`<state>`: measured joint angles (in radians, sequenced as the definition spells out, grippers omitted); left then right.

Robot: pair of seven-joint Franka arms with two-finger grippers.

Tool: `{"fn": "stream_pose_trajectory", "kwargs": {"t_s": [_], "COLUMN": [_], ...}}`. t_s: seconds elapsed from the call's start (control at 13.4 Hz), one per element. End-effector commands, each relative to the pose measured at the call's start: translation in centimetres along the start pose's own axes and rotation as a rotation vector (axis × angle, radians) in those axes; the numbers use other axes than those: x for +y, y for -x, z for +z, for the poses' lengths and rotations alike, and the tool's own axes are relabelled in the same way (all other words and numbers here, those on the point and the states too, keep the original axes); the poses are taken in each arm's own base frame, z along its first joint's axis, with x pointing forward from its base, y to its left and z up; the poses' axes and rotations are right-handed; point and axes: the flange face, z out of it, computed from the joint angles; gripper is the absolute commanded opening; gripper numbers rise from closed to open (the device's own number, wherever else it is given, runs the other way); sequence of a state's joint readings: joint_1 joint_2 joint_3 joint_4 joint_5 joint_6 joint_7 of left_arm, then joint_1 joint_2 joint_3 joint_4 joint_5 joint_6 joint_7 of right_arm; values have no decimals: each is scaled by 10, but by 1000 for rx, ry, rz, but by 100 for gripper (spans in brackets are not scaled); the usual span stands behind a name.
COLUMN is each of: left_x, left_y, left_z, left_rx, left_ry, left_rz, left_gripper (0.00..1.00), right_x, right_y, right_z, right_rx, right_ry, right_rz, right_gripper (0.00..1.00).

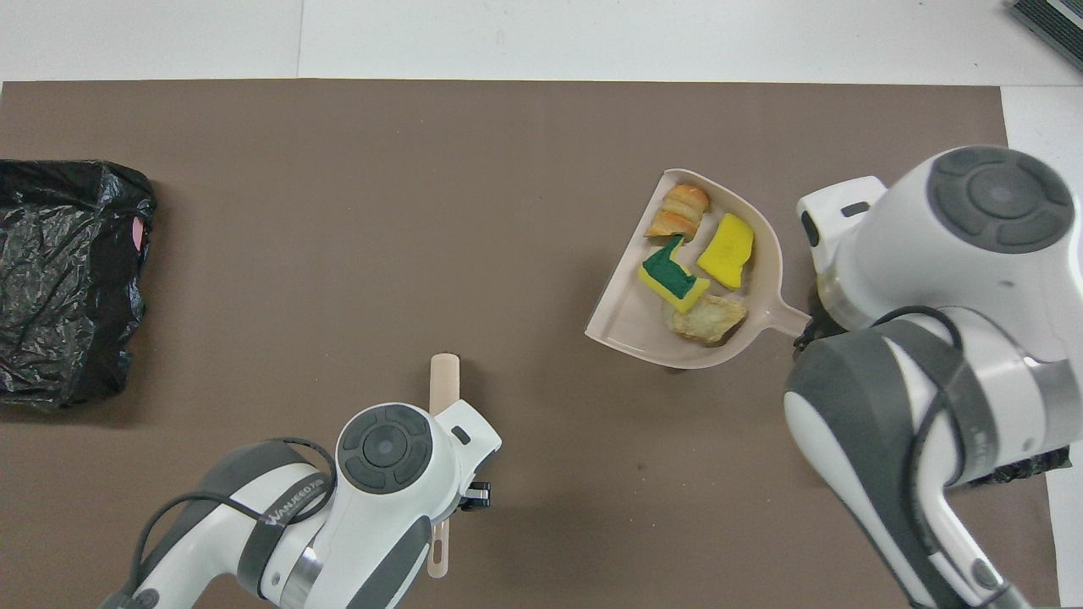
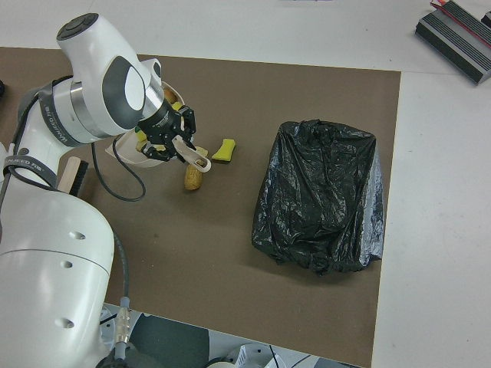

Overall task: Sweep and dump trash in bin
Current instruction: 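Carry the dustpan to the black bag with the right gripper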

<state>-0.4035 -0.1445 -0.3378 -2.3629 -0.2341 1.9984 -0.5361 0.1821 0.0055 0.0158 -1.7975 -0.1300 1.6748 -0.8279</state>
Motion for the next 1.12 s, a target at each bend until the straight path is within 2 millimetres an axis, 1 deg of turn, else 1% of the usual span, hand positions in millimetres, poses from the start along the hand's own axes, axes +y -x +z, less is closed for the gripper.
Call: {"fn": "stream_pose_trajectory", "kwargs": {"t_s": [0.0, 0.07, 0.15, 0.22, 0.3, 0.45, 0.6, 0.67, 0.82, 0.89, 0.97, 1.04], "left_x": [5, 6, 9, 15, 15, 23, 25, 26, 25, 26, 26, 25], "left_y": [48, 56, 63, 70, 75, 86, 86, 85, 84, 83, 84, 82], "left_z": [11, 14, 17, 23, 33, 42, 43, 46, 48, 48, 49, 48], "left_rx": [77, 73, 68, 64, 56, 35, 32, 21, 14, 11, 9, 8], "left_ry": [30, 23, 25, 16, 0, 18, 34, 33, 30, 30, 28, 30], "left_rz": [-36, -39, -46, -44, -35, -33, -40, -41, -34, -29, -26, -27], "left_gripper": [0, 0, 0, 0, 0, 0, 0, 0, 1, 3, 7, 16], "right_x": [28, 45, 61, 79, 95, 112, 128, 135, 146, 150, 152, 152], "right_y": [48, 73, 100, 129, 160, 204, 236, 254, 286, 298, 301, 301], "right_z": [-23, -28, -29, -25, -17, -12, -13, -14, -11, -8, -5, -3], "right_rx": [13, 24, 28, 34, 26, 23, -6, -38, -94, -117, -149, -193], "right_ry": [-2, 5, 3, 5, 2, 1, 67, 106, 147, 166, 177, 187], "right_rz": [-34, -41, -62, -93, -121, -145, -164, -175, -174, -180, -188, -199], "right_gripper": [0, 0, 0, 0, 0, 0, 0, 0, 0, 0, 0, 0]}}
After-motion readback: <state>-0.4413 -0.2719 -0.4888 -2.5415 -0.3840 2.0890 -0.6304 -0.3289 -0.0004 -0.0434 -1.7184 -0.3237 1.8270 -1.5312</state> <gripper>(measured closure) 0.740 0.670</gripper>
